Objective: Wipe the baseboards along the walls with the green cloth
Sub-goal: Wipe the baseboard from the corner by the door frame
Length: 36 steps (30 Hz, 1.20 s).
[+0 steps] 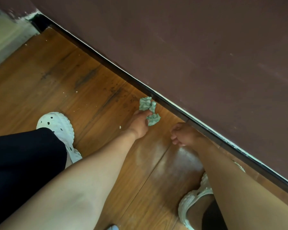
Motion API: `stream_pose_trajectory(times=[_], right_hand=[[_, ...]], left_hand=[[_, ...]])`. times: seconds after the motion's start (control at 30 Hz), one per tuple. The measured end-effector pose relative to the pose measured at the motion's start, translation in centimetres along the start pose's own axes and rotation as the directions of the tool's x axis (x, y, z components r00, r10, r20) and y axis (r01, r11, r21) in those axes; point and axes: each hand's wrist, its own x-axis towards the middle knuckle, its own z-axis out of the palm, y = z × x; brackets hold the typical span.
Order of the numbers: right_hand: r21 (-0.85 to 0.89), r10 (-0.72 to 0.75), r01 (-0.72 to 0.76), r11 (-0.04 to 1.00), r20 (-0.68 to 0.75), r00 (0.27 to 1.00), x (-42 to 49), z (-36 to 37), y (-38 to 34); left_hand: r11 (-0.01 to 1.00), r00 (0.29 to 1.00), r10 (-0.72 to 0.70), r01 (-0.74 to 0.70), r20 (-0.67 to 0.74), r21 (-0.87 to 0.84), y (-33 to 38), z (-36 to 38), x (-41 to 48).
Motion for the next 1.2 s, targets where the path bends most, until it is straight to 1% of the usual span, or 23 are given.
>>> stream_pose_trajectory(times=[0.1,0.2,0.3,0.33,0.4,0.47,0.57,0.63,0.7,0.77,0.83,0.87,0.9,0.93,1.0,1.07,1.13,1.17,1.2], right_hand=[[-0.011,0.021,-0.021,1.0,0.003,1.0,0.0,0.0,0.2],[0.02,0.046,-0.046,0.999,0.014,0.999,0.0,0.0,-0.1],[0.008,0.02,-0.02,1.0,0.007,1.0,0.2,0.0,-0.6],[0.011,0.01,-0.01,1.0,0.003,1.0,0.2,0.1,-0.8],[0.036,-0.006,0.006,0.999,-0.005,1.0,0.4,0.3,-1.1],[0.044,-0.012,0.012,0.999,-0.001,1.0,0.5,0.5,-1.0],[0.013,0.009,-0.009,1.0,0.013,1.0,0.3,0.3,-0.4],[-0.009,0.022,-0.022,1.0,0.011,1.0,0.2,0.1,0.0],[-0.002,0.033,-0.033,0.999,0.002,0.999,0.2,0.0,0.3],[0.014,0.033,-0.033,0.999,-0.019,0.999,0.4,-0.1,0.3],[0.033,0.036,-0.035,0.999,-0.026,0.999,0.4,-0.1,0.1],[0.031,0.031,-0.031,0.999,-0.021,0.999,0.3,-0.1,-0.2],[0.016,0.022,-0.022,1.0,-0.012,1.0,0.3,0.0,-0.4],[0.003,0.013,-0.013,1.0,-0.005,1.0,0.3,0.1,-0.6],[0.013,-0.005,0.005,1.0,0.003,1.0,0.2,0.3,-1.0],[0.03,-0.02,0.02,0.999,0.004,1.0,0.3,0.4,-1.1],[0.011,-0.015,0.015,1.0,0.015,1.0,0.1,0.2,-0.9],[-0.006,-0.005,0.005,1.0,0.016,1.0,0.0,0.0,-0.7],[-0.019,0.006,-0.006,1.0,0.012,1.0,-0.1,-0.2,-0.4]], left_hand=[[0.998,0.999,0.02,-0.022,0.032,0.053,0.4,-0.2,0.0],[0.991,0.993,0.089,-0.096,0.08,0.097,1.0,-0.7,-0.1],[0.984,0.984,0.126,-0.141,0.126,0.111,1.0,-0.6,-0.1],[0.988,0.986,0.12,-0.13,0.115,0.087,0.8,-0.4,-0.2],[0.997,0.996,0.074,-0.075,0.048,0.025,0.1,-0.2,-0.3],[1.0,1.0,-0.017,0.017,-0.017,-0.002,-0.6,-0.2,0.1],[0.991,0.988,-0.127,0.129,-0.082,0.017,-0.5,-0.3,0.5],[0.987,0.984,-0.153,0.156,-0.088,0.032,0.1,-0.1,0.6],[0.993,0.995,-0.091,0.094,-0.041,0.071,0.6,0.1,0.7],[0.992,0.999,0.026,-0.031,0.043,0.123,0.9,0.3,0.5],[0.971,0.976,0.154,-0.178,0.151,0.161,1.0,0.8,-0.1],[0.961,0.965,0.187,-0.219,0.184,0.168,1.1,1.2,-0.3],[0.961,0.962,0.19,-0.223,0.194,0.165,1.1,1.5,-0.4],[0.965,0.967,0.183,-0.21,0.175,0.154,1.0,1.6,-0.4],[0.983,0.988,0.125,-0.135,0.091,0.122,0.8,1.1,0.1],[0.986,0.999,0.038,-0.036,-0.011,0.164,0.4,-0.3,0.7],[0.968,0.995,-0.057,0.076,-0.085,0.241,-0.1,-1.5,0.9],[0.961,0.992,-0.077,0.101,-0.1,0.259,-0.2,-1.8,1.0],[0.96,0.993,-0.071,0.094,-0.096,0.264,-0.2,-1.8,0.9]])
